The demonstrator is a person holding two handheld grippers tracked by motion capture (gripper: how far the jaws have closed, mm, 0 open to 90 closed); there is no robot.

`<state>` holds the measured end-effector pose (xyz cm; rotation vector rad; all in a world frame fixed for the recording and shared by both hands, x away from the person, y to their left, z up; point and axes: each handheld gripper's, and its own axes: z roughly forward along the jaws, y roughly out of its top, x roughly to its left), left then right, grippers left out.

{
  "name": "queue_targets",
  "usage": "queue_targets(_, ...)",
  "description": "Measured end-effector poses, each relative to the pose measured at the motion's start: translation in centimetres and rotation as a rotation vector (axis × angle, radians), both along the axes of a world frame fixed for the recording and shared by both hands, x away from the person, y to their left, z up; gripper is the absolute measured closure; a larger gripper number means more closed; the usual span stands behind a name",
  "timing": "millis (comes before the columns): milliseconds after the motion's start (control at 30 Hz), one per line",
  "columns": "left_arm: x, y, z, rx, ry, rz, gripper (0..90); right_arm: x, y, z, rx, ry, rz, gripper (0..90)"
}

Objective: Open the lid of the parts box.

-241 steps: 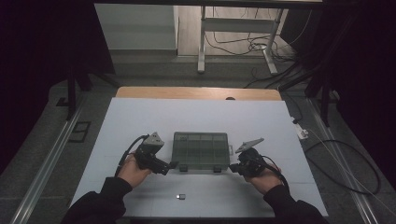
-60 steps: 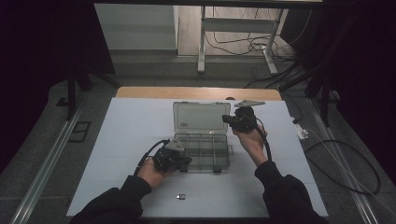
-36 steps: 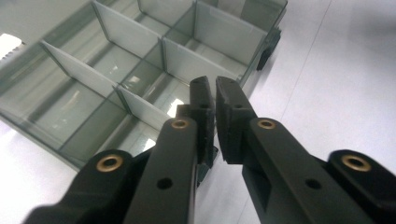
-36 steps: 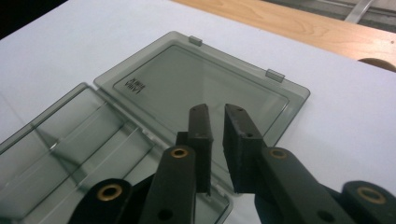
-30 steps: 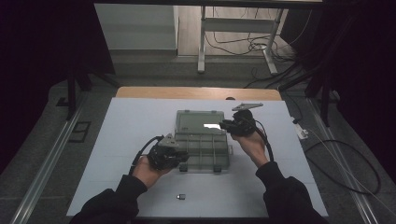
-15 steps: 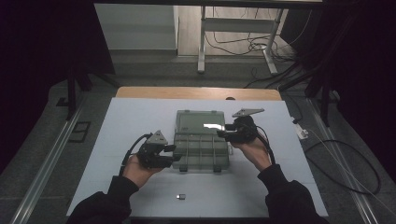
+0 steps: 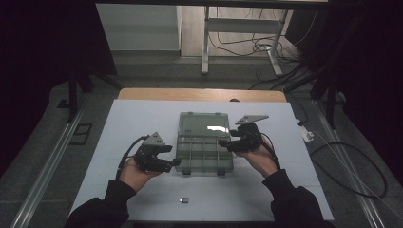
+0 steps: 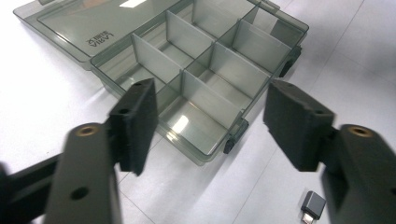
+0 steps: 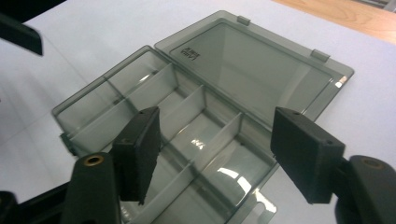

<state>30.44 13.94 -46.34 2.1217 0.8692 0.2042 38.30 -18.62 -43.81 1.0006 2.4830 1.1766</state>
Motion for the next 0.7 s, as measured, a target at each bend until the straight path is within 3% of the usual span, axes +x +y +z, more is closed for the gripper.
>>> queue_targets(200, -0.4, 0.6, 0.2, -0.023, 0.022, -0.003, 18.6, -1.2, -0.4, 0.2, -0.010, 0.012, 0.021, 24.8)
queue_targets(400, -0.8, 1.3, 0.6, -0.026, -0.003, 0.043, 10.0, -2.3, -1.1, 0.1, -0.007, 0.034, 0.024, 21.6)
queue_targets(700, -1.9, 3.0, 0.8, -0.031, -0.004, 0.077, 4.9, -3.9, -2.4, 0.3, 0.011, 0.055, 0.050, 16.9)
